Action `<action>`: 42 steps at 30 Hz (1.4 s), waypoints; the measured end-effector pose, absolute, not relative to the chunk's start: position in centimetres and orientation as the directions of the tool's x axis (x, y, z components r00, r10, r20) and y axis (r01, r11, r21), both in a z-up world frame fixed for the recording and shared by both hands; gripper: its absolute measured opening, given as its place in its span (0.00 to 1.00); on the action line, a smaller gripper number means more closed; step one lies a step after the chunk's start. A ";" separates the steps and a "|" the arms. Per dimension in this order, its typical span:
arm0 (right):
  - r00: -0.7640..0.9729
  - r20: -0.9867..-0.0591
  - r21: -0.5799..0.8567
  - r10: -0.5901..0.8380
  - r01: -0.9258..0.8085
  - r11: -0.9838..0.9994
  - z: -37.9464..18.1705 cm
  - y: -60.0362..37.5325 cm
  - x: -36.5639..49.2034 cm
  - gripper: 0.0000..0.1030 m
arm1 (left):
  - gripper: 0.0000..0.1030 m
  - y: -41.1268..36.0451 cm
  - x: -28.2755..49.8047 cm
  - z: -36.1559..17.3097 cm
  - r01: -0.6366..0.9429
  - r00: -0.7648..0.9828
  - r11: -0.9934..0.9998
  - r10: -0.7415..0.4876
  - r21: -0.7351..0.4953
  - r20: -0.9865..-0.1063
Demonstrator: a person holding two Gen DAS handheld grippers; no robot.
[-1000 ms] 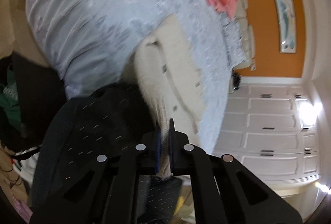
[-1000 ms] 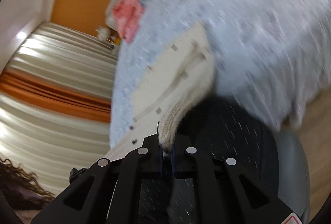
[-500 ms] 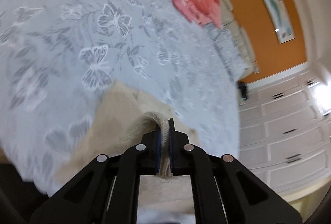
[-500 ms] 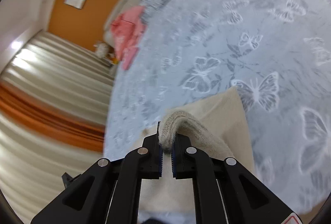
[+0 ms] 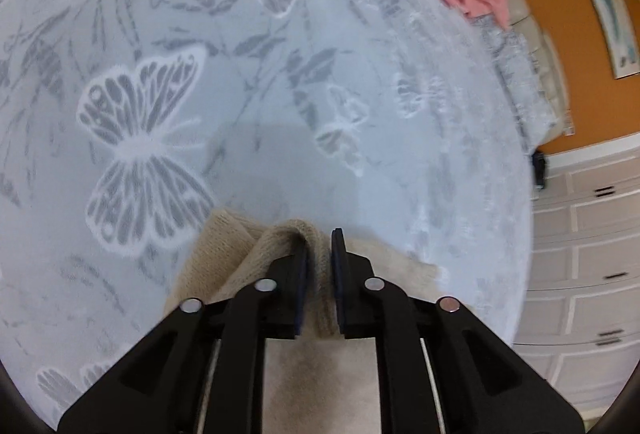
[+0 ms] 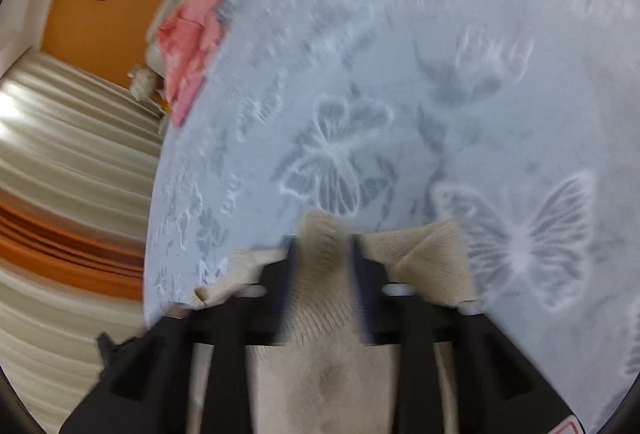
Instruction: Fold small clothes
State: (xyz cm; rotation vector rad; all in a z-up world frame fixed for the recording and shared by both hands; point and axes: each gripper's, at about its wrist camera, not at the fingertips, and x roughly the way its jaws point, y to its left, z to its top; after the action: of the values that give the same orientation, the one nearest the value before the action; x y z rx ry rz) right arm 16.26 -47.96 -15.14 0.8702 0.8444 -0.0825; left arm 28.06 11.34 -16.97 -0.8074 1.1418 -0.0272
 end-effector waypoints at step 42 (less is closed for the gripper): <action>0.550 -0.804 0.426 0.226 0.267 0.864 -12.3 -45.9 9.2 0.64 | 0.70 14.8 13.4 -8.2 -0.310 0.492 0.866 -0.207 -0.393 -0.845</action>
State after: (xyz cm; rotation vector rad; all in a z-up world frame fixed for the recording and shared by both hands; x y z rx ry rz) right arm 9.19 -45.86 -12.31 0.5496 1.0015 -0.0252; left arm 13.42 14.77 -8.25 -0.5470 1.0690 0.0661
